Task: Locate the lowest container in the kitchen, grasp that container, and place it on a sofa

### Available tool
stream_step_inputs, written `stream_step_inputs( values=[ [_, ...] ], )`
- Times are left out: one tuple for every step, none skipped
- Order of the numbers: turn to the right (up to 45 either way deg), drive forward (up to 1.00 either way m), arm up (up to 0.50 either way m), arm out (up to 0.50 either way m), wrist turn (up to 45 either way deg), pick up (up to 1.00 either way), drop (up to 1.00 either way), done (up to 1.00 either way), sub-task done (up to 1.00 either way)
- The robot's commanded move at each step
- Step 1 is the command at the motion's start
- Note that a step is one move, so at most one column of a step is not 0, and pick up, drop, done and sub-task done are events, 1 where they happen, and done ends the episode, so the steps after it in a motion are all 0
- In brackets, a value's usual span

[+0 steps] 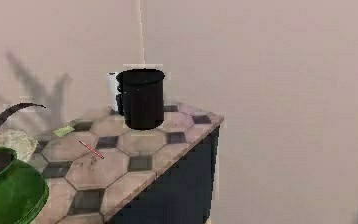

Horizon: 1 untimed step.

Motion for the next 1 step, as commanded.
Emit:
stream_step_inputs(
  values=[
    [-45.0, 0.0, 0.0, 0.0, 0.0, 0.0, 0.0, 0.0, 0.0]
  ],
)
